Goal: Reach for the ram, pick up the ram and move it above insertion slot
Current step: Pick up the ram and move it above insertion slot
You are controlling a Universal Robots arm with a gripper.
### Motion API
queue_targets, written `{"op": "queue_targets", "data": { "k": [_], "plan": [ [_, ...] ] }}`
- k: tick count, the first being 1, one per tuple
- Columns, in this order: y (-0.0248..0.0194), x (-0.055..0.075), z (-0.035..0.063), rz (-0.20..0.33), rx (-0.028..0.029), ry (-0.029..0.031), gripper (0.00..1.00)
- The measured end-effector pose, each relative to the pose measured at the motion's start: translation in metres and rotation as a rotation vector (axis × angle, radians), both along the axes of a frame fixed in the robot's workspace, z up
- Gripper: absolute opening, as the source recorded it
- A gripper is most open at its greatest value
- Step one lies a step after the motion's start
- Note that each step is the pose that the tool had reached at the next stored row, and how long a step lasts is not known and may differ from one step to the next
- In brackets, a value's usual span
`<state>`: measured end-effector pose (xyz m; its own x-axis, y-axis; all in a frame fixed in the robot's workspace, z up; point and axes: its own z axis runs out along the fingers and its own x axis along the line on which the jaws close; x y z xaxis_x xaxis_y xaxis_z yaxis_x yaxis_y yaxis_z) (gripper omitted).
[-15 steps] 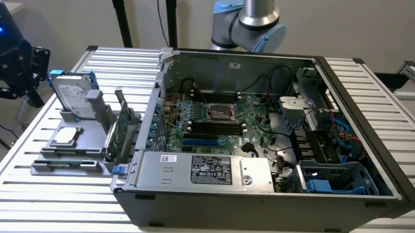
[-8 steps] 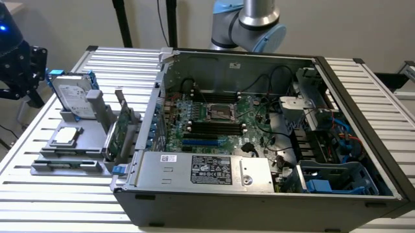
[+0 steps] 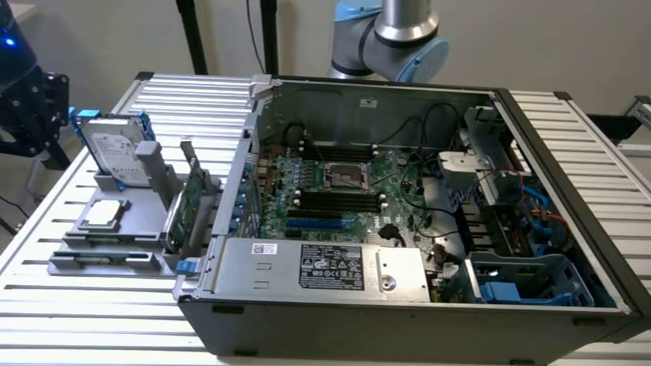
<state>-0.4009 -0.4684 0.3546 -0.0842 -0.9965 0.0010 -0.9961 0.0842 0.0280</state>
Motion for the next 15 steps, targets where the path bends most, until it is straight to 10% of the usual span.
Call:
{"op": "queue_targets", "data": {
  "k": [15],
  "plan": [
    [-0.0001, 0.0, -0.0009, 0.21, -0.0001, -0.0202, 0.12]
  ]
}}
